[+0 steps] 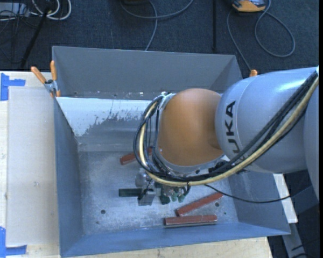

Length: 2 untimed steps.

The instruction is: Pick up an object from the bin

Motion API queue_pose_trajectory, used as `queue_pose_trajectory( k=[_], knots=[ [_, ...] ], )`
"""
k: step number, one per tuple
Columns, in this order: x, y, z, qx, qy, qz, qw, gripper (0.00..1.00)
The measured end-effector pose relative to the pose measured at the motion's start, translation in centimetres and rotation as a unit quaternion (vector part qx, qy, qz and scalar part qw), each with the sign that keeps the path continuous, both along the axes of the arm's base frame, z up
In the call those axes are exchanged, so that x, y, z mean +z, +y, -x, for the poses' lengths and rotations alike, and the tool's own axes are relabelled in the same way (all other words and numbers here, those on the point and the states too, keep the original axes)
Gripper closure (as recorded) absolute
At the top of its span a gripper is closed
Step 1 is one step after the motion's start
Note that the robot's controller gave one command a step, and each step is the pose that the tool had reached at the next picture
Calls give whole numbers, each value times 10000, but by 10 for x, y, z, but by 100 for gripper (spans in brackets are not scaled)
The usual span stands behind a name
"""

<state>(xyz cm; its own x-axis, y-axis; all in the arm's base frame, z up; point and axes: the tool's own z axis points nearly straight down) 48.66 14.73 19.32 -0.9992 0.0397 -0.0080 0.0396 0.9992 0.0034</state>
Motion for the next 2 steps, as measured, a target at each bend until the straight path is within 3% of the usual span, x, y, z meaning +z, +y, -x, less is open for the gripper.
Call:
queue_pose_trajectory(
  k=[1, 2],
  knots=[
    [63, 25, -12, -263, 5, -4, 9997, 100],
    [51, 31, -48, 295, 33, 18, 9996, 100]
  ],
)
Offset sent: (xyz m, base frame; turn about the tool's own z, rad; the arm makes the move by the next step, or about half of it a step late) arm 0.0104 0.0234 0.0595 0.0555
